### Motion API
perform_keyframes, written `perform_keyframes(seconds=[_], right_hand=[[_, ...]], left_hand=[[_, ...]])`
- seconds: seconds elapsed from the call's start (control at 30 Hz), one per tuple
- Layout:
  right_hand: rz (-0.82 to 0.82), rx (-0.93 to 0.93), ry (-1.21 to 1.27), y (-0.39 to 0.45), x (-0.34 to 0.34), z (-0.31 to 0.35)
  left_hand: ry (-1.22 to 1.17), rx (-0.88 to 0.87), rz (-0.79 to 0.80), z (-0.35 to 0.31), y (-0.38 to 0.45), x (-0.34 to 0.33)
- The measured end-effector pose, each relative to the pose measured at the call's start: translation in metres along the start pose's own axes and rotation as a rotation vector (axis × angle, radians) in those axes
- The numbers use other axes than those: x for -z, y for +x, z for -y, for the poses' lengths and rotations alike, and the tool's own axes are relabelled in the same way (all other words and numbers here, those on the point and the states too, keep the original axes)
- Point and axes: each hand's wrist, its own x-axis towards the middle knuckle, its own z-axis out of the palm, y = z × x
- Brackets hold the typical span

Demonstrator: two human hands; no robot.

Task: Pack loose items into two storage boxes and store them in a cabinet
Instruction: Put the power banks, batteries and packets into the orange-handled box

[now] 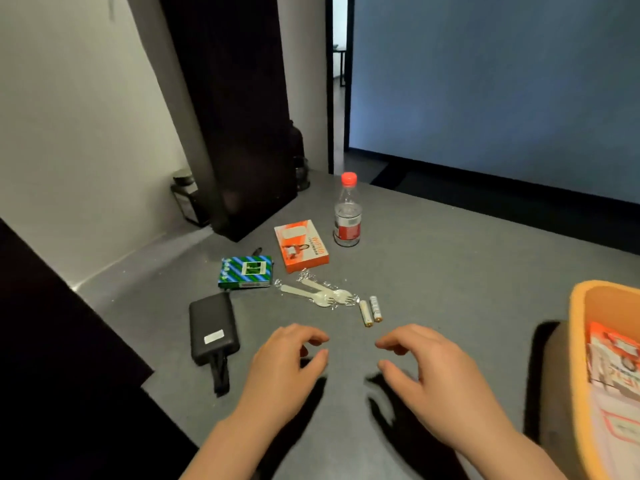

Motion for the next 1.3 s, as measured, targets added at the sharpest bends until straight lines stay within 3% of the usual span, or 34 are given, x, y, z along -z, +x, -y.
perform_keyframes(seconds=[0.3,0.53,0.77,1.03,1.23,1.3], right_hand=[[0.074,-0.158,0.101,0.08,-0.079,-0.004],[0.088,-0.066,-0.179,0.152,-0.121,-0.011],[0.007,-0.183,-0.277,0.149,-0.123,-0.038],[0.056,-0.184,-0.215,0.118,-0.105,-0.053],[0.32,-0.145,-0.086,0.115,-0.073,-0.071],[0.332,-0.138,-0.117,0.118,-0.067,-0.074]], left_hand=[[-0.025,0.061,-0.05,0.052,0.042,0.011],[0.102,-0.018,0.088,0.074,0.117,-0.014],[0.327,-0.234,0.368,0.081,0.161,-0.031],[0.324,-0.221,0.242,0.071,0.159,-0.04],[0.295,-0.11,0.245,0.066,0.144,-0.041],[0.265,-0.088,0.224,0.065,0.139,-0.041]])
